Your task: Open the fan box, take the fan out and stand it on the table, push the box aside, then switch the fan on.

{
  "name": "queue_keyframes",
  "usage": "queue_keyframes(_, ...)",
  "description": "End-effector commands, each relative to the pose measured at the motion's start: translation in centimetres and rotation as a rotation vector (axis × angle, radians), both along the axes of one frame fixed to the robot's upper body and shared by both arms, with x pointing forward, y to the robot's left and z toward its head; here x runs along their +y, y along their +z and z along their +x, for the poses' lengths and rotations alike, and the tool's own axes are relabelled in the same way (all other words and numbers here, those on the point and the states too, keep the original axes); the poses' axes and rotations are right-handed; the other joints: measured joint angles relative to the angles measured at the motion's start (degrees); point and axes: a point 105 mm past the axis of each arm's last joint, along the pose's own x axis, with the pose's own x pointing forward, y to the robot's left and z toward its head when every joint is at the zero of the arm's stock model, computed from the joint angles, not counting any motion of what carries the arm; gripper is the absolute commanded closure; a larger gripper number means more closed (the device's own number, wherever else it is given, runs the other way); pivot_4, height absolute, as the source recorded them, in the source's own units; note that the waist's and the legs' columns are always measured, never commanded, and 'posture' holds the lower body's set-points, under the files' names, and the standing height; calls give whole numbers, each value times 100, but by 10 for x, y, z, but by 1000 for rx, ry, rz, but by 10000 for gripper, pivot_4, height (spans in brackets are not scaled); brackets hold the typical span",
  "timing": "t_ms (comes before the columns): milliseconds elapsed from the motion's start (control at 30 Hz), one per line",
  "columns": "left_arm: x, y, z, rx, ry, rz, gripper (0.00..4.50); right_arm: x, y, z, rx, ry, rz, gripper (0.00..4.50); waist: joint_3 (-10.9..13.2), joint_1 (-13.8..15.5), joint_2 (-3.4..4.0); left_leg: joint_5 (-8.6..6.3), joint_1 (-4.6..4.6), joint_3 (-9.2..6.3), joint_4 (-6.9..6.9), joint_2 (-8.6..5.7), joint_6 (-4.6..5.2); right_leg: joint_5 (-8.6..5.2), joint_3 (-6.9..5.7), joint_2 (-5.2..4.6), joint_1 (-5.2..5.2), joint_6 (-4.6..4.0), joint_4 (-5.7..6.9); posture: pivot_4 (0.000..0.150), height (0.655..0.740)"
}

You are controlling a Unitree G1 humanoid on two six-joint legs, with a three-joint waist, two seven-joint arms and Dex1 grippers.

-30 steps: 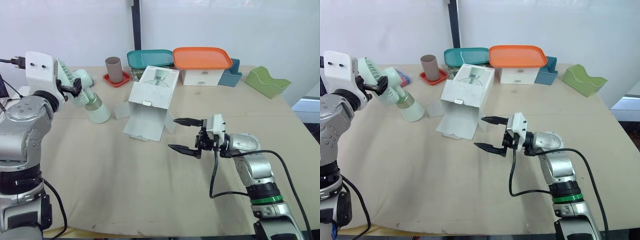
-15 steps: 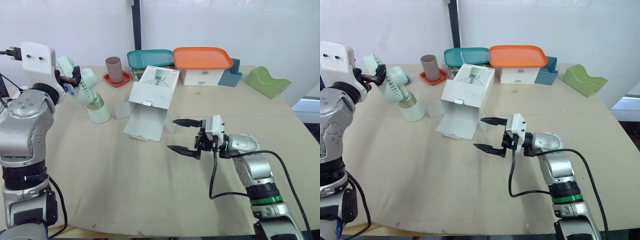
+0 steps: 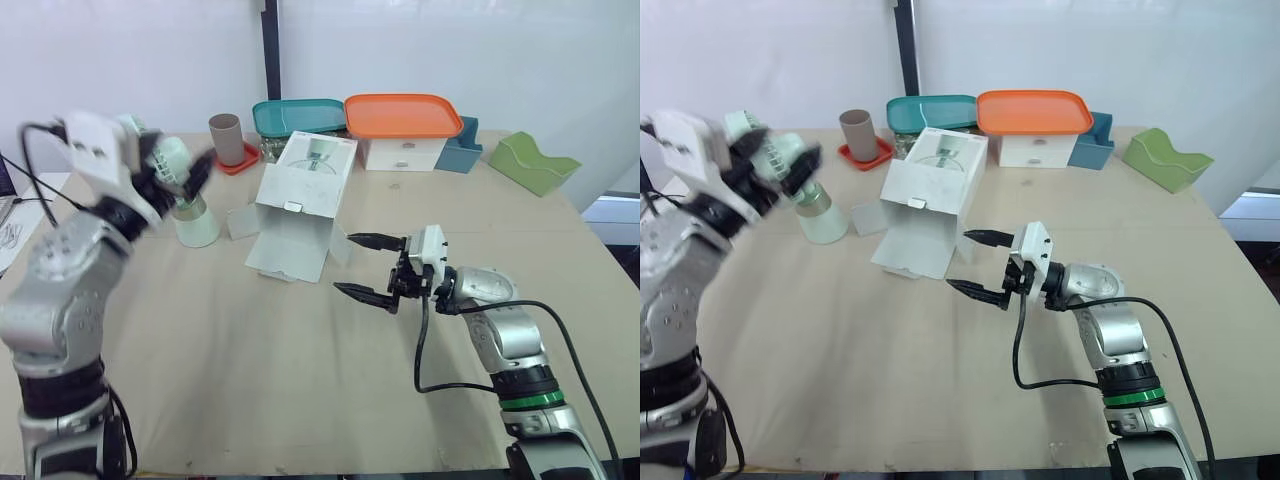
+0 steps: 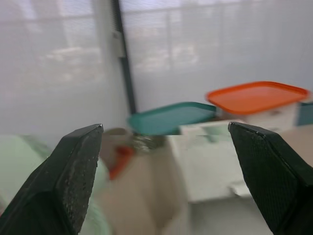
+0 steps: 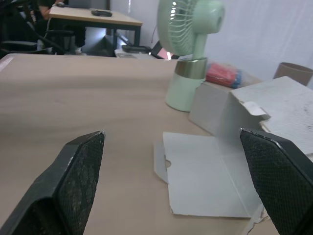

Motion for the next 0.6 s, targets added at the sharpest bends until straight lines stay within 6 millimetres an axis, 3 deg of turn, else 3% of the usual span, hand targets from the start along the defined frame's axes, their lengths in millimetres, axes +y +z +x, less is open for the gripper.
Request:
queue_keyframes(33, -24, -12, -28, -9, -192, 102, 1240, 1, 12, 2, -41, -44, 20, 0, 0, 7, 0, -4, 0, -1, 1, 0, 7, 0, 0, 1, 2, 0, 0, 1500, 7400)
queue_keyframes(133, -32, -41, -39, 61, -286, 189, 1240, 1, 11, 5, -27, -86, 31, 0, -1, 6, 2, -10, 2, 0, 1, 0, 18, 0, 1, 4, 4, -1, -1, 1500, 7400)
queue_keyframes(267, -28, -86, -47, 181, -341, 234, 1240, 5, 6, 12, -1, -182, 38, 0, -1, 3, 6, -16, 5, 6, -1, 4, 28, -1, 5, 7, 3, -3, -2, 1500, 7400)
queue_keyframes(467, -26, -118, -54, 233, -382, 251, 1240, 14, -1, 23, 33, -350, 70, 0, -2, 15, 7, -25, 6, 6, -1, 4, 46, -1, 7, 7, 4, -5, -2, 1500, 7400)
queue_keyframes(600, -22, -128, -55, 235, -378, 237, 1240, 21, -3, 29, 63, -423, 90, 0, -2, 15, 9, -27, 5, 7, -3, 5, 48, -2, 7, 7, 0, -6, -2, 1500, 7400)
